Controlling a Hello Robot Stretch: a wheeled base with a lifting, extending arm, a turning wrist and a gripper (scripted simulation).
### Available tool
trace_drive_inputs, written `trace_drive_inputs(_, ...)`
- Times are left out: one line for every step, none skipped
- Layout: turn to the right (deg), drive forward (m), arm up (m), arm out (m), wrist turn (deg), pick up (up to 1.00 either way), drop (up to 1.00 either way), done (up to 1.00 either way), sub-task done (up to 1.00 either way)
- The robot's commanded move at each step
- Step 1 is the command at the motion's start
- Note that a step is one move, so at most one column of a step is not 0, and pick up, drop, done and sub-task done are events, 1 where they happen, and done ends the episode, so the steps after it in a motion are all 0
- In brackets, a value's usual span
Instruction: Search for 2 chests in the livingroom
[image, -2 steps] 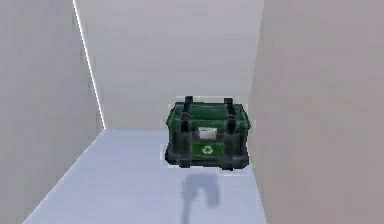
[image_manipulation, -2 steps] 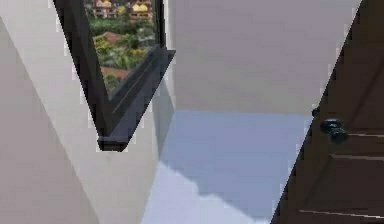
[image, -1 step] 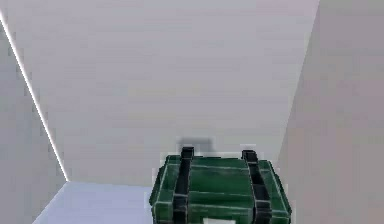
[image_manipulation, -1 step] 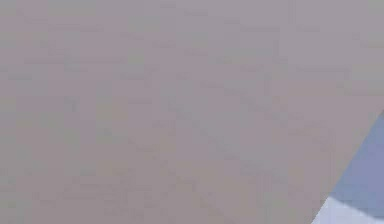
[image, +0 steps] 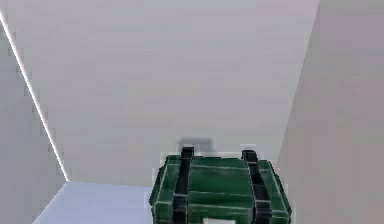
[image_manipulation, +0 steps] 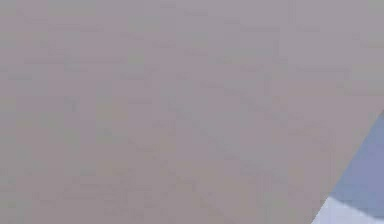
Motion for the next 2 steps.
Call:
trace_drive_inputs(-45.0, 0.0, 0.0, 0.0, 0.0, 0.0, 0.0, 0.0, 0.0)
trace_drive_inputs(-45.0, 0.0, 0.0, 0.0, 0.0, 0.0, 0.0, 0.0, 0.0)
